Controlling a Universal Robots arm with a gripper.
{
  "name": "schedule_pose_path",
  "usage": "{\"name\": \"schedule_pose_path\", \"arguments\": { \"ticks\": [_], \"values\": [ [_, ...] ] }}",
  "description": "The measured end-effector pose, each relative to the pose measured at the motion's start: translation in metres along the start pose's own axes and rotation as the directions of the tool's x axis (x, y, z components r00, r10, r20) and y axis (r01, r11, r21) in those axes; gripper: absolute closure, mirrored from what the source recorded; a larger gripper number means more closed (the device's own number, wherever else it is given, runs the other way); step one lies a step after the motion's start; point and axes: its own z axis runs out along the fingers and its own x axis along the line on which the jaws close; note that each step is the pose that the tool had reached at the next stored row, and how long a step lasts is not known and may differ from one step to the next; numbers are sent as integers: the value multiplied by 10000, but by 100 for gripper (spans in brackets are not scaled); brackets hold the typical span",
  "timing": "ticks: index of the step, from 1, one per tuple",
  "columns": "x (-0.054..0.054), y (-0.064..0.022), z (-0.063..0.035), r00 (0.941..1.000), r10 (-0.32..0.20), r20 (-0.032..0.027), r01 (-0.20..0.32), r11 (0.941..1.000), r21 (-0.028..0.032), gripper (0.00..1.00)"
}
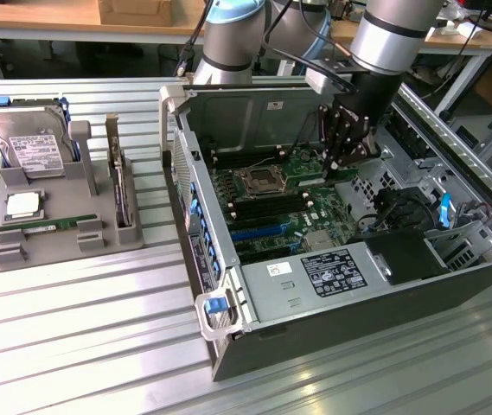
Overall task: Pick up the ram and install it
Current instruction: 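Insert the ram into the slot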
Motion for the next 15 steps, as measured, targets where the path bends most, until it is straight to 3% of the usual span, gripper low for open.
{"name": "schedule_pose_path", "arguments": {
  "ticks": [15],
  "values": [
    [-4,-2,48,10000,0,0,0,10000,0,87]
  ]
}}
